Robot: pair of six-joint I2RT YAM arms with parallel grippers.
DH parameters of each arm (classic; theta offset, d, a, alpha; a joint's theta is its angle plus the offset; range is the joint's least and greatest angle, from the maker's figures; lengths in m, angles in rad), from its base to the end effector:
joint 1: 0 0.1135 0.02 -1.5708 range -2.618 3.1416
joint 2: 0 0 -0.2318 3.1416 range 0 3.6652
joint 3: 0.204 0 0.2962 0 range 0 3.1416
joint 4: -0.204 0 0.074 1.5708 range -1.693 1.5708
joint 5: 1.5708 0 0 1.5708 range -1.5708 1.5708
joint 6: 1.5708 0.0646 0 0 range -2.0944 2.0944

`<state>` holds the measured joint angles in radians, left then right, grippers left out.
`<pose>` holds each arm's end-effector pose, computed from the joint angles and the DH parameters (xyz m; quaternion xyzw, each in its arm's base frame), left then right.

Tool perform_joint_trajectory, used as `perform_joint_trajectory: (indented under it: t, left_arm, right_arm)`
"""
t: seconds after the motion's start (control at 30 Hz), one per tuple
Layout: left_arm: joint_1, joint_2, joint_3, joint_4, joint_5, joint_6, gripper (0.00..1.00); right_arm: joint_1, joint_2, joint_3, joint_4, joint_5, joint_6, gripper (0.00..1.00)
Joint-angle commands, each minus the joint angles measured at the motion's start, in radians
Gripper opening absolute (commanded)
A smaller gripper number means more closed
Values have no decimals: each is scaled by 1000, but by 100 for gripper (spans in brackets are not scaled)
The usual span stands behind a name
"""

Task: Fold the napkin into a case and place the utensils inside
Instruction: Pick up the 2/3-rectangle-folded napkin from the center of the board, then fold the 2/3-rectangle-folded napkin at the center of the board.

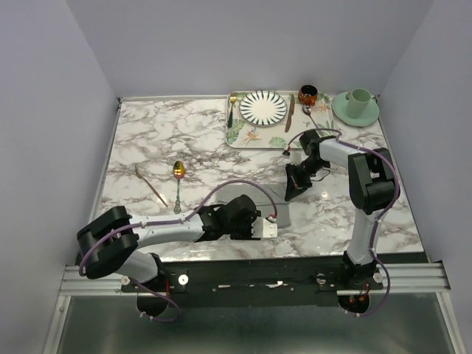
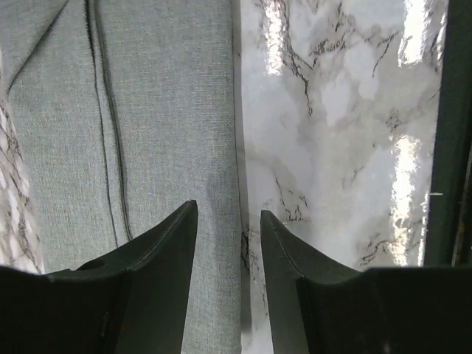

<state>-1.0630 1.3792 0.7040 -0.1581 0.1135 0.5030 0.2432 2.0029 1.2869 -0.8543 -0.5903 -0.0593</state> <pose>0.1554 -0.2943 0.1043 0.6714 0.6457 -0.1503 0.3312 0.3557 0.1253 0.0512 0.1442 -0.9458 -0.2897 0.0265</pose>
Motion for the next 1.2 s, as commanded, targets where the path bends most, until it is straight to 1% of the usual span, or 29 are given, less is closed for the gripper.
perform_joint_trajectory:
  t: [0.0,0.03,0.17,0.2,0.27,0.3,0.37,0.4,0.43,0.47,0.5,0.57,0.6,0.67,0.7,0.73,0.8,0.87,0.9,0.93,1.0,1.03,1.07,1.17]
  left_arm:
    - [-109,85,-26,126,-265,127,51]
    - [-121,102,-29,133,-300,135,51]
    - [-164,184,-54,160,-369,173,50]
    - [-169,216,-58,192,-382,181,48]
    - [-173,248,-58,200,-412,192,43]
    - [-173,274,-58,200,-419,192,36]
    - [-173,293,-49,201,-436,193,26]
    - [-173,293,-46,198,-430,190,16]
    - [-173,287,-38,189,-417,189,11]
    - [-173,278,-32,174,-382,172,6]
    - [-173,256,-23,132,-362,160,0]
    - [-173,233,18,77,-307,132,0]
    - [-173,216,35,21,-251,103,0]
    - [-172,196,74,-20,-195,79,0]
    - [-166,187,92,-71,-164,57,0]
    - [-148,185,130,-96,-87,42,0]
    - [-112,199,172,-170,-17,14,0]
    - [-46,213,232,-204,72,-17,0]
    - [-23,228,247,-236,104,-23,0]
    - [22,237,280,-253,171,-24,0]
    - [72,263,317,-302,239,-29,0]
    - [93,274,353,-320,288,-27,0]
    - [139,284,371,-337,361,-30,0]
    - [196,328,446,-403,503,-35,0]
  right_arm:
    - [4,7,-23,60,76,-40,1]
    - [4,7,-23,58,76,-40,1]
    - [4,4,-27,60,83,-50,1]
    - [4,4,-28,60,84,-51,1]
    - [4,4,-32,61,84,-51,1]
    - [4,2,-32,61,83,-53,1]
    - [2,3,-34,61,83,-54,1]
    - [4,4,-35,64,84,-56,1]
    - [4,2,-35,64,83,-54,1]
    - [4,-1,-38,63,83,-57,1]
    - [4,-4,-40,63,84,-62,1]
    - [4,-10,-44,63,86,-69,1]
    - [5,-18,-49,63,86,-74,1]
    - [5,-23,-52,63,92,-82,1]
    - [5,-24,-52,63,90,-86,1]
    - [5,-24,-52,64,92,-88,1]
    - [5,-24,-51,64,90,-92,1]
    - [5,-24,-49,64,90,-93,1]
    - [5,-23,-49,64,89,-93,1]
    - [5,-20,-47,63,89,-93,1]
    - [5,-16,-43,60,86,-97,1]
    - [5,-15,-41,57,86,-97,1]
    - [5,-13,-38,55,84,-99,1]
    - [5,-7,-32,54,86,-100,1]
